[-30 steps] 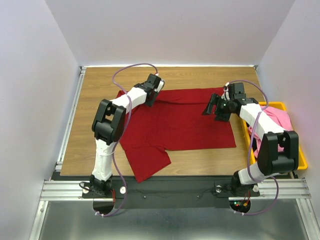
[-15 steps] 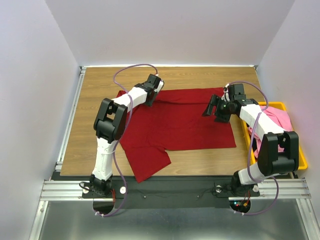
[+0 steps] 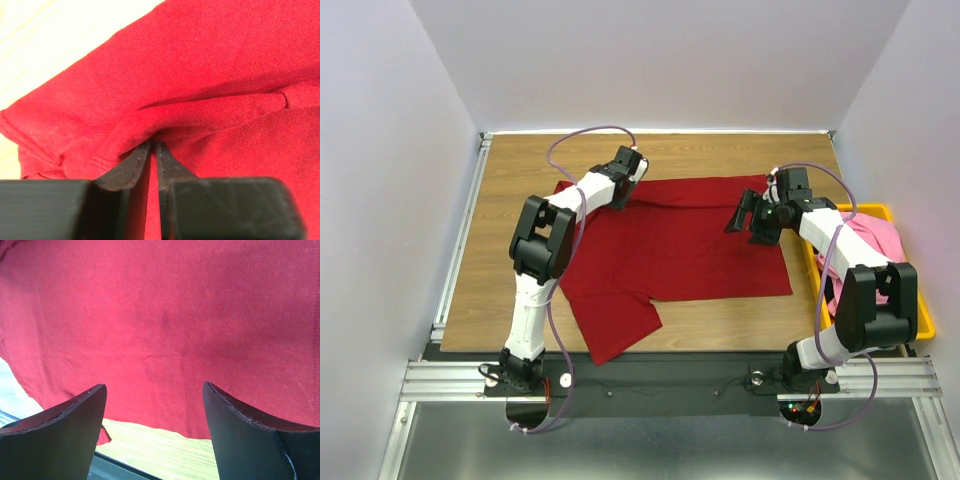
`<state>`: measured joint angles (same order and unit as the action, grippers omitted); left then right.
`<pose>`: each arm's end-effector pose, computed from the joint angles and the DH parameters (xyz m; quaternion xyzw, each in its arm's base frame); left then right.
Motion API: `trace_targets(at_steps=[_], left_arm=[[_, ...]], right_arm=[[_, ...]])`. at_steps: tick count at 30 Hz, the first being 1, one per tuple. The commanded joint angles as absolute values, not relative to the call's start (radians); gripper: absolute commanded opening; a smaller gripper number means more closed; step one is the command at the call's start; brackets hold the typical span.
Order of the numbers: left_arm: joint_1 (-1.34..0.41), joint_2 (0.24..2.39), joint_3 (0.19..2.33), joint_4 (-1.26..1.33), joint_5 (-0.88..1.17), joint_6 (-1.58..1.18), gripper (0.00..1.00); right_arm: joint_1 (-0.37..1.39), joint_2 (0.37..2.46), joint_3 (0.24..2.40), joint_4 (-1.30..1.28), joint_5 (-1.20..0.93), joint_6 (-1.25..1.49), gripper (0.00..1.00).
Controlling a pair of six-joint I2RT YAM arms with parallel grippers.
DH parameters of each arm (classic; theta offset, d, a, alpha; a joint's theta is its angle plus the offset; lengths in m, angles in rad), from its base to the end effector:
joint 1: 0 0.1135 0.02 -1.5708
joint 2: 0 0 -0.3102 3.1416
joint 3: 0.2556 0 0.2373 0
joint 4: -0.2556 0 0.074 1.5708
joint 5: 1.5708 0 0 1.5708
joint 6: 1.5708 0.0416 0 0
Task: Fold and stack the t-shirts
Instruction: Fold the tshirt
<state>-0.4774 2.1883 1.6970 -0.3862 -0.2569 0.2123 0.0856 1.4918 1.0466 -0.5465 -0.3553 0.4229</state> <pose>0.4519 -0.2219 0.2231 0.2744 0.8926 0.0749 0.3499 0.2881 0.0392 0.2834 0.1086 0.9384 0.2346 0.2294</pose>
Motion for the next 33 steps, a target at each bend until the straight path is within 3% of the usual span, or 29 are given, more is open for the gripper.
trace_targets(at_steps=[1, 3, 8, 33], left_arm=[[-0.472, 2.192, 1.727, -0.402, -0.249, 0.222, 0.17], [-0.474, 2.192, 1.724, -0.400, -0.247, 0.219, 0.16], [-0.472, 2.181, 1.729, -0.413, -0.233, 0.218, 0.00], [-0.485, 1.999, 1.691, -0.562, -0.109, 0.040, 0.03]], right_arm=[[0.089, 1.473, 1.046, -0.534, -0.356, 0.423, 0.83], [0.087, 1.471, 1.048, -0.534, -0.357, 0.425, 0.83], [0.089, 1.470, 1.052, -0.534, -0.357, 0.425, 0.83], [0.089, 1.466, 1.049, -0.532, -0.360, 0.428, 0.83]])
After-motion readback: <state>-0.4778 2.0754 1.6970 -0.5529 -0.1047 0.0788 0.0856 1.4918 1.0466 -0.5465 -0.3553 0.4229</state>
